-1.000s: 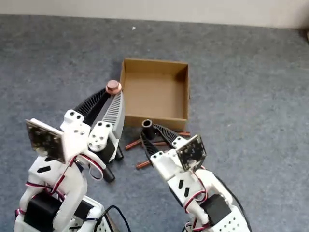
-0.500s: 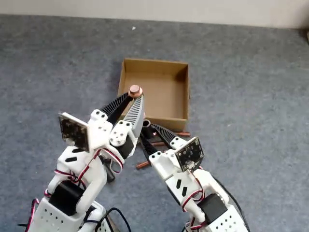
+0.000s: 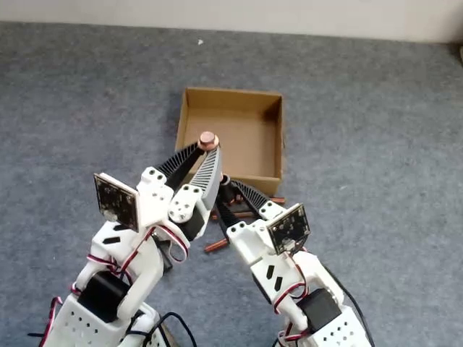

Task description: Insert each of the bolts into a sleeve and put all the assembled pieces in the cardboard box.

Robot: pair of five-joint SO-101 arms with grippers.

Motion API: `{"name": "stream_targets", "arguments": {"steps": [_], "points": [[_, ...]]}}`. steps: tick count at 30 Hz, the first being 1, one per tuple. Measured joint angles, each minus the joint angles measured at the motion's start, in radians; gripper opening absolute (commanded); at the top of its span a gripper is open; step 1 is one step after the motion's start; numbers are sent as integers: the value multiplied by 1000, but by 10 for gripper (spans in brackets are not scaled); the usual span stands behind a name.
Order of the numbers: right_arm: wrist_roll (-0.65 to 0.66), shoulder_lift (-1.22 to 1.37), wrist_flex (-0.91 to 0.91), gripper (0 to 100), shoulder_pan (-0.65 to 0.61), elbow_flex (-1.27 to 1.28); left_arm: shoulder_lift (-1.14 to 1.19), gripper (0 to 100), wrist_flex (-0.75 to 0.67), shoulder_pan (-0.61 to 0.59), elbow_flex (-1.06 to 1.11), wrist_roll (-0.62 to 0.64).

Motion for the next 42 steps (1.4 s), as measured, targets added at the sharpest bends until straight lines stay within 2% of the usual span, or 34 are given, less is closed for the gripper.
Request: {"name": "stream_targets", "arguments": {"steps": [19,25,30,42], "points": [[-2,-3,60,5,2,0,14,6,3,44,46,-28],[2,-3,61,5,48,0,12,9,3,71,57,-64],[2,-3,61,5,63,0,12,114,25,109,64,-163],[2,-3,61,5,140,0,12,192,198,87,64,-181]]}}
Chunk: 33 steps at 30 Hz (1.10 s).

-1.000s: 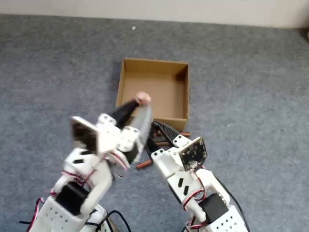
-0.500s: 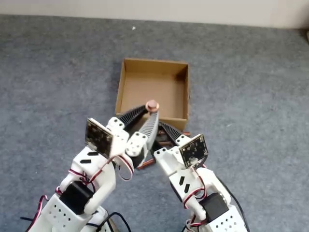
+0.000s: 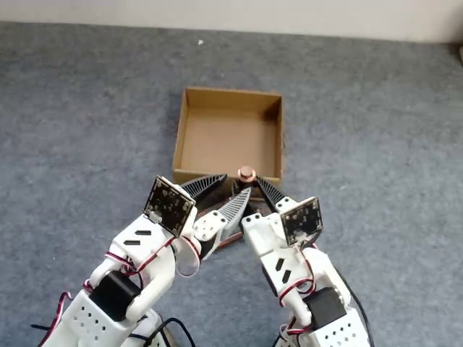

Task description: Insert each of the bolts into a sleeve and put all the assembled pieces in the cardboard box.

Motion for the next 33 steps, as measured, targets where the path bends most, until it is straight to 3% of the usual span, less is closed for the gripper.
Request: {"name": "stream_targets", "arguments": {"steps": [5,10,13,21,27,33], "points": [[0,2,3,5,5,0,-3,180,78,0,-57,-6],[0,2,9,5,5,0,-12,75,210,-68,-166,-69],[9,2,31,5,23,0,-11,8,253,-150,-193,-75],[81,2,186,5,72,0,-14,6,376,-474,-190,-109],[83,2,275,5,83,-23,-9,5,374,-617,8,-115],[83,58,305,5,83,-149,-9,5,255,-726,161,-115]]}}
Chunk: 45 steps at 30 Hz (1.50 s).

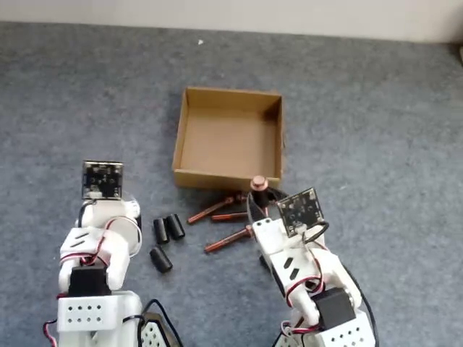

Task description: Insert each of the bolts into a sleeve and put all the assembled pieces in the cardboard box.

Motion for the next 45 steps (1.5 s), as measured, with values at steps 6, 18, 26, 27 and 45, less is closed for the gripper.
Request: {"name": "stream_targets", "arguments": {"steps": [6,18,26,27,45], "points": [[2,354,-17,5,0,-252,-2,5,-15,-26,25,0],[8,1165,-249,5,8,-690,-2,5,-15,-26,25,0],[8,1610,-249,10,100,-959,-2,5,-15,-26,25,0],[8,1643,-235,11,107,-982,-2,5,-15,-26,25,0],[9,1749,414,132,109,-1412,-2,5,-15,-26,25,0]]}}
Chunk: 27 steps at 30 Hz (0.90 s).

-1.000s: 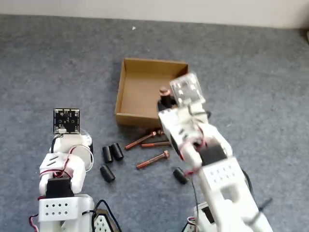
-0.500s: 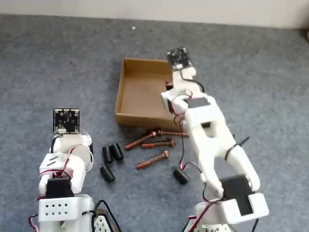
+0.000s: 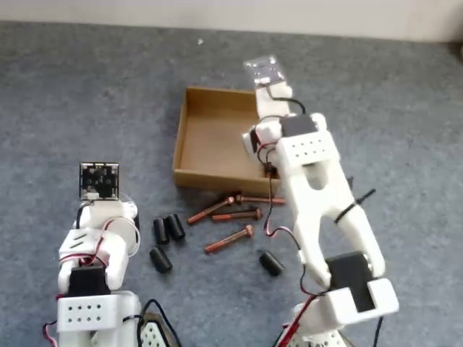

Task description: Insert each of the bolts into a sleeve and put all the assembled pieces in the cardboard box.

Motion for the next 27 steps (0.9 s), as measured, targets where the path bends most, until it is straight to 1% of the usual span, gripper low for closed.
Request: {"name": "stream_targets", "arguments": {"steps": [5,7,9,13,20,23,27], "points": [[31,-138,229,132,-6,-43,0,5,0,0,0,0],[51,-192,299,132,-34,-9,0,5,0,0,0,0],[61,-250,324,132,-58,69,0,5,0,-2,0,0],[86,-385,318,132,-104,302,0,5,0,-9,0,0],[124,-640,221,132,-160,689,0,5,0,-9,0,0],[137,-674,193,132,-176,810,0,5,0,-9,0,0],[138,-674,132,132,-195,908,0,5,0,-9,0,0]]}}
